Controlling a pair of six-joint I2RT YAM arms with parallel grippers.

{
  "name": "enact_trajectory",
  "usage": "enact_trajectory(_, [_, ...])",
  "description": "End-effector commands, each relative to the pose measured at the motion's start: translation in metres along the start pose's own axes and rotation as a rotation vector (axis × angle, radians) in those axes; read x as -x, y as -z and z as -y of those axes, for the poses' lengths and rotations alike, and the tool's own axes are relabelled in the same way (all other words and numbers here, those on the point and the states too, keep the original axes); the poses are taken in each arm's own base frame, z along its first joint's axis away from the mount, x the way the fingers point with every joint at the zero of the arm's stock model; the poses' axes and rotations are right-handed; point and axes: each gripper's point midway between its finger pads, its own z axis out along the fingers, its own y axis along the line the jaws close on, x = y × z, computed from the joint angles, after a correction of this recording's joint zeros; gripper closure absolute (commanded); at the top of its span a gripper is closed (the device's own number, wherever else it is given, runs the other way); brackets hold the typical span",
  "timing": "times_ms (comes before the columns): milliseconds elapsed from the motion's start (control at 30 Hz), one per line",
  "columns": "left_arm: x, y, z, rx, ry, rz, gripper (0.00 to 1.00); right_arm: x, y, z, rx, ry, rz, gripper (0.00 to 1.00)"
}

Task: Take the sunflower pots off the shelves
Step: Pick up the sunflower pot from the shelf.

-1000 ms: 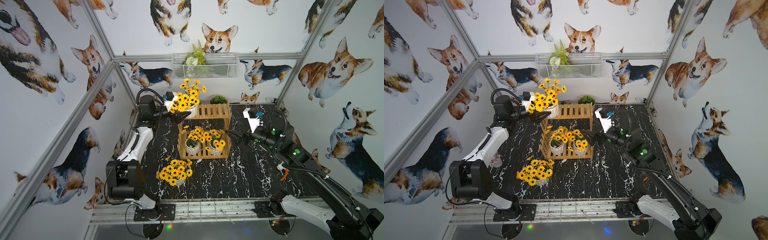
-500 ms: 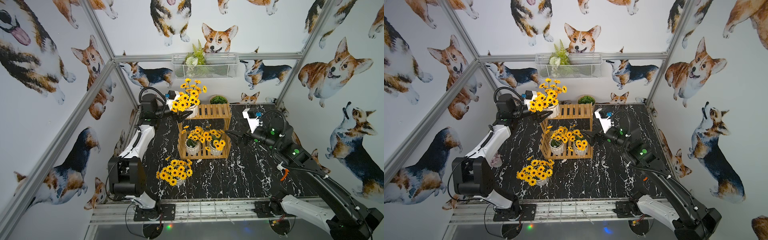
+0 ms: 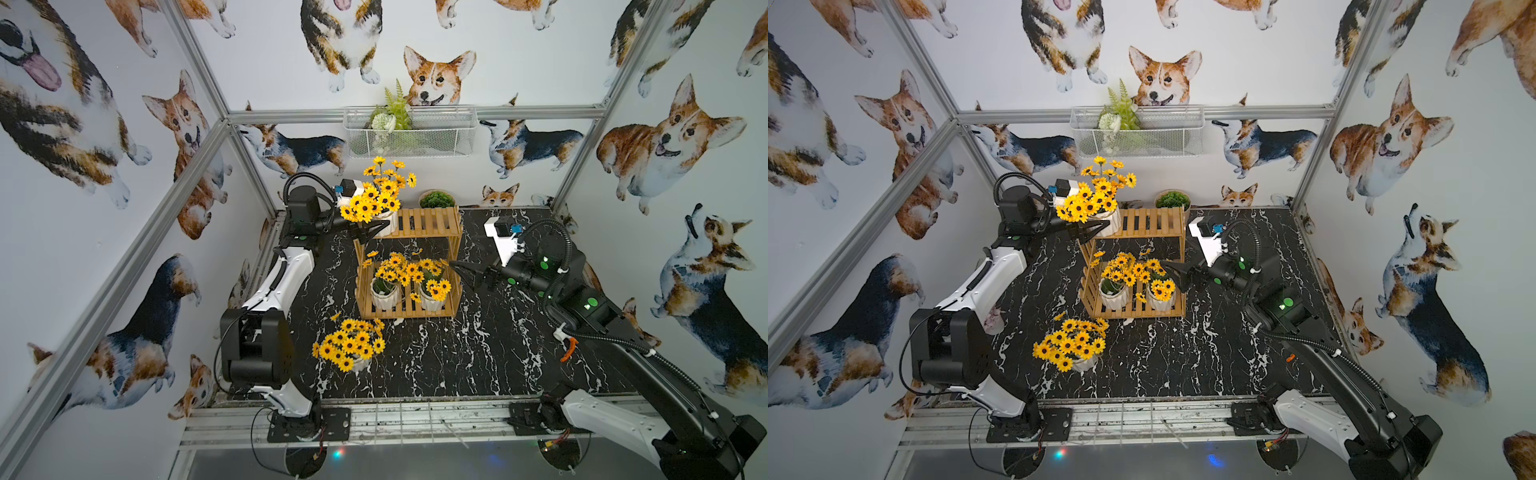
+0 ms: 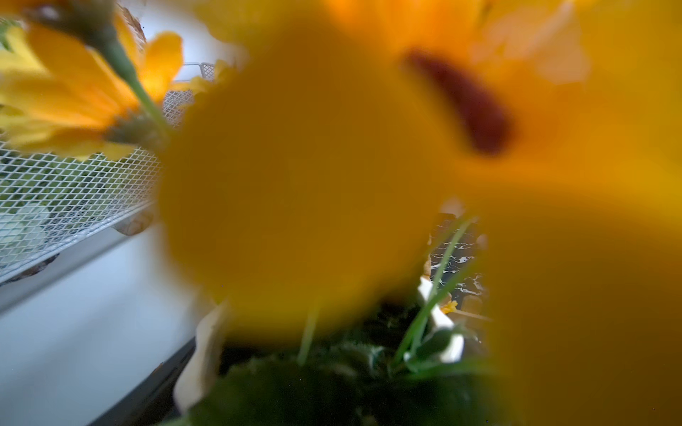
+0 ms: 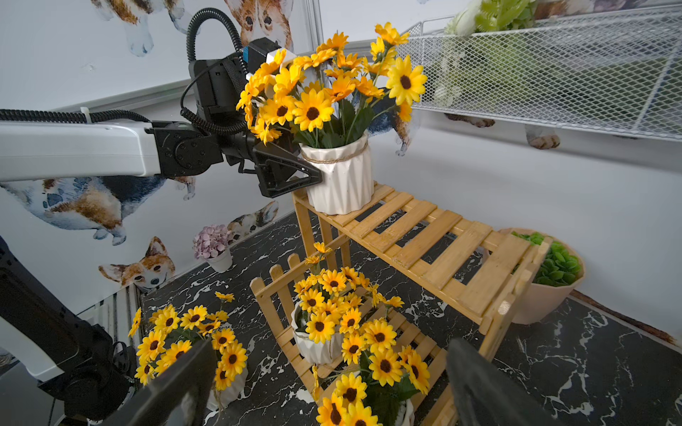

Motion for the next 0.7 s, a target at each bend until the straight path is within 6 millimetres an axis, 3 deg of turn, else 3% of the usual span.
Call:
enact_trajectory(0, [0.0117,-0.0031,-0.0003,-0.012,-0.03,0.035,0.0,-0.0008,0.0004,0.0016,-0.009,-0.004,-0.003,0.0])
enact_trajectory(667, [0.0158,-0.0103,-0.0035,0.008,-0.008,0.054,0.0,-0.0049,0.0008,0.0026,-0.015,-0.006,-0.013,0.0])
